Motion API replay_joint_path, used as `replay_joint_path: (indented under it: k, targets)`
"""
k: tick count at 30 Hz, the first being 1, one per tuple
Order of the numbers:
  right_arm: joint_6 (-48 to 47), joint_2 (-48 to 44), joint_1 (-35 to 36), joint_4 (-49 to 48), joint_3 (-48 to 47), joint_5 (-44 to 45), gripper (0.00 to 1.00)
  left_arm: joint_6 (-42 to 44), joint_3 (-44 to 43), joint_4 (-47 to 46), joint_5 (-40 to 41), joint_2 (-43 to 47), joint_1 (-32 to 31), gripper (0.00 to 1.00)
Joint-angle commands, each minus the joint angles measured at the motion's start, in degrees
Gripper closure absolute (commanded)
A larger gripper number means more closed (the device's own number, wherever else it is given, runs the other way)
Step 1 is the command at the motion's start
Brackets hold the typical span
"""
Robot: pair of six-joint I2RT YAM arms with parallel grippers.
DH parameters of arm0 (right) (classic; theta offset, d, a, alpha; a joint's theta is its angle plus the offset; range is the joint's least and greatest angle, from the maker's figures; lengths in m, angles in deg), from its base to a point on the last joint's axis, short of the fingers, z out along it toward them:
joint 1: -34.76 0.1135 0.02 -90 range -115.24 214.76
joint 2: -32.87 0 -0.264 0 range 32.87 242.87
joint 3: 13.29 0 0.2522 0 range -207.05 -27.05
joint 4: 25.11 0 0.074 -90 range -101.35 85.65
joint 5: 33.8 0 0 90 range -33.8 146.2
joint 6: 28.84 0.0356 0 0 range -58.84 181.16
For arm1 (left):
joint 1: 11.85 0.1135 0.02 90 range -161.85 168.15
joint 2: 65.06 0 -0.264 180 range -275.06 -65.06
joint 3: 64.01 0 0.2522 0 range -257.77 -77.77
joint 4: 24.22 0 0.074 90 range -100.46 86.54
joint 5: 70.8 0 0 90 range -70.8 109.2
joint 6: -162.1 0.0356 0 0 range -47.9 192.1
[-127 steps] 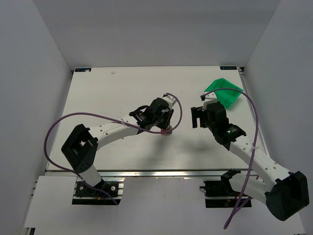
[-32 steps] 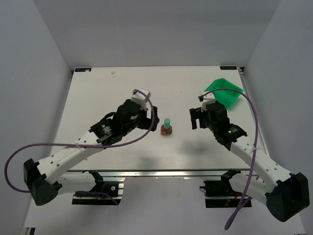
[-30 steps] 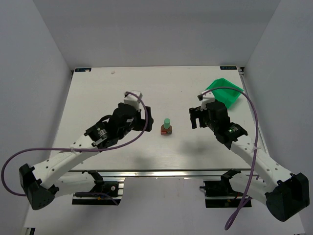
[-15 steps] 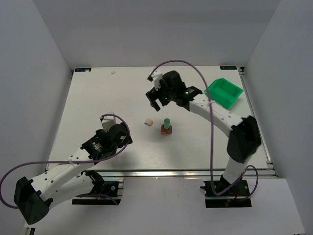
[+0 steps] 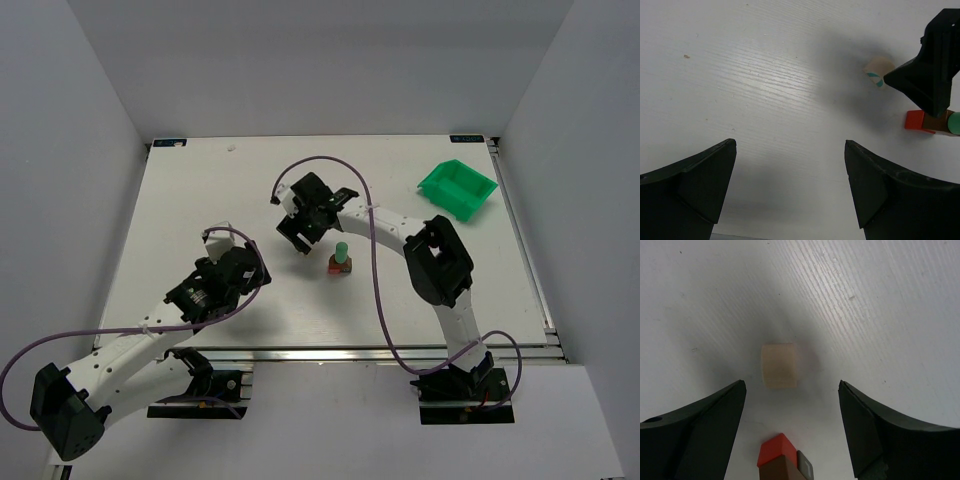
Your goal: Build the wood block tower
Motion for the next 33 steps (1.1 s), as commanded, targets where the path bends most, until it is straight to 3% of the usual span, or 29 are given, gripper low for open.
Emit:
replay_joint_path:
  k: [1,11,14,21,27,33]
  targets:
    - [-0.9,0.8,0.9,0.3,-1.0,0.3,0.21,1.3,-0.7,-1.2,-0.3,0.9,0.3,0.02]
    - [-0.5,3.6,1.0,-0.7,0.2,-0.8,0.26,1.4,-1.4,-0.6,0.6,-0.1,0.2,0.02]
    - [-0.5,3.9,1.0,-1.1,0.7,0.0,0.32,1.3,-1.5,-0.4,0.6,-0.5,0.2,0.02]
    - [-0.9,3.7,1.0,-2.2,1.4,-1.0,0.71,1.3,-1.5,-0.2,0.9,0.0,0.2,0.02]
    - [-3.5,1.5,0.9,-2.1,0.7,-3.3,0.82,1.2,-1.7,0.3,0.6,0.3,0.2,0.02]
    - [-12.9,-5.8,0.1,-0.2,-2.3,-4.5,0.83,2.3,-3.0,0.8,-1.4,0.5,0.0,0.02]
